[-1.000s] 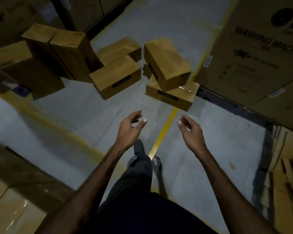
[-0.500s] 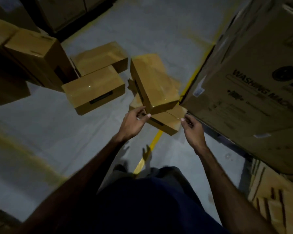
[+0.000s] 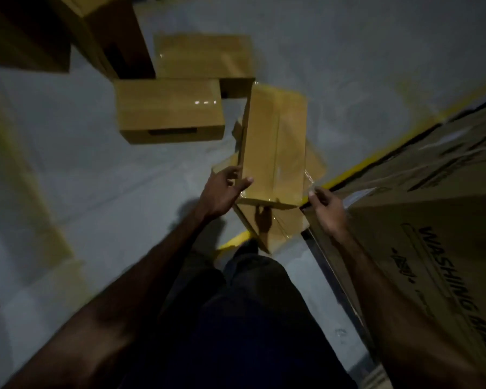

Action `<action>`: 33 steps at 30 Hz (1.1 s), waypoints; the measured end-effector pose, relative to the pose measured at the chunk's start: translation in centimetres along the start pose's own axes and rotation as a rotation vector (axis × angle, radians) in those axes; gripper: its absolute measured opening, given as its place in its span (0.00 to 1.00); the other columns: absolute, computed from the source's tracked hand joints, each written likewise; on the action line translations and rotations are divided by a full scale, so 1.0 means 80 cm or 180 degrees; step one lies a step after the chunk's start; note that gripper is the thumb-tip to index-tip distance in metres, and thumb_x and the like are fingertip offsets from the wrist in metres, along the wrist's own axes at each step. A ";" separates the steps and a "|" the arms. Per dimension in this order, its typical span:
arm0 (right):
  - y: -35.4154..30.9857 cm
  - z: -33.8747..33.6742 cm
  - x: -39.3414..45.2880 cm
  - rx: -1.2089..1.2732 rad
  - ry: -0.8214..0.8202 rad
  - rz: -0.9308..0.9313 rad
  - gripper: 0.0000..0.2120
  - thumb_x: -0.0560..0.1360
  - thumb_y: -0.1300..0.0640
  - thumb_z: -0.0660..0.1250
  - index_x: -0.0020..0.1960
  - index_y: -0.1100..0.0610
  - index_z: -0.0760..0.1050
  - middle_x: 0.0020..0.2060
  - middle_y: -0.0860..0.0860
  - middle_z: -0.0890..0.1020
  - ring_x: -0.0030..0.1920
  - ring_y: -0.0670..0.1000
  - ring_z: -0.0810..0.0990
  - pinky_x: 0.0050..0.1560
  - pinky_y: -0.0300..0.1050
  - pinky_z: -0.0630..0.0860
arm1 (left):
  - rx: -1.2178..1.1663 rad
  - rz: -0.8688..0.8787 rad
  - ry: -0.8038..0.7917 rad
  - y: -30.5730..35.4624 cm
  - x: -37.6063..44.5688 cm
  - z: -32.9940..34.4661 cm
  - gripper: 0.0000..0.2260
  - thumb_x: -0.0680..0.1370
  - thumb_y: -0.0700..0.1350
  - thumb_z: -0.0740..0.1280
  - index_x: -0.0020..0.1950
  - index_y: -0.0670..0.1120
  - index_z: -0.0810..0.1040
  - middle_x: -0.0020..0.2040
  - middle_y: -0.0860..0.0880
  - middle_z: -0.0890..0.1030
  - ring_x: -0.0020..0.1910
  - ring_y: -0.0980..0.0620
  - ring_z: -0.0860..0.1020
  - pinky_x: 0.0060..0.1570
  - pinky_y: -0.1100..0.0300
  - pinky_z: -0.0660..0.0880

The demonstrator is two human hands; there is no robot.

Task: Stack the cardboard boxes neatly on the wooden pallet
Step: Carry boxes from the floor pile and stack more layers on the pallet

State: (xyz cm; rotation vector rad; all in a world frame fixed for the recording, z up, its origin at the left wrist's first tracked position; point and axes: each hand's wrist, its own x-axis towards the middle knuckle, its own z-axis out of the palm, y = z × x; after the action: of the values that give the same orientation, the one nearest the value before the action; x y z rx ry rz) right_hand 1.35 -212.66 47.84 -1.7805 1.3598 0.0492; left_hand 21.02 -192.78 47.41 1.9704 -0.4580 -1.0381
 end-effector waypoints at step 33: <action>0.002 0.026 0.184 0.1715 0.0684 0.1013 0.30 0.79 0.42 0.70 0.76 0.55 0.74 0.74 0.53 0.73 0.74 0.57 0.72 0.71 0.54 0.70 | -0.1395 -0.0770 0.0547 0.023 0.188 0.052 0.22 0.82 0.57 0.69 0.74 0.50 0.76 0.65 0.50 0.82 0.61 0.48 0.82 0.63 0.46 0.80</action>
State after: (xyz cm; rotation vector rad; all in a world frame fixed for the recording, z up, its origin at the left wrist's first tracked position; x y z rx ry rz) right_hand 8.07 -222.62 39.03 -1.1365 1.6155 -0.3166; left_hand 26.68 -205.48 40.15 1.7216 0.1021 -1.0043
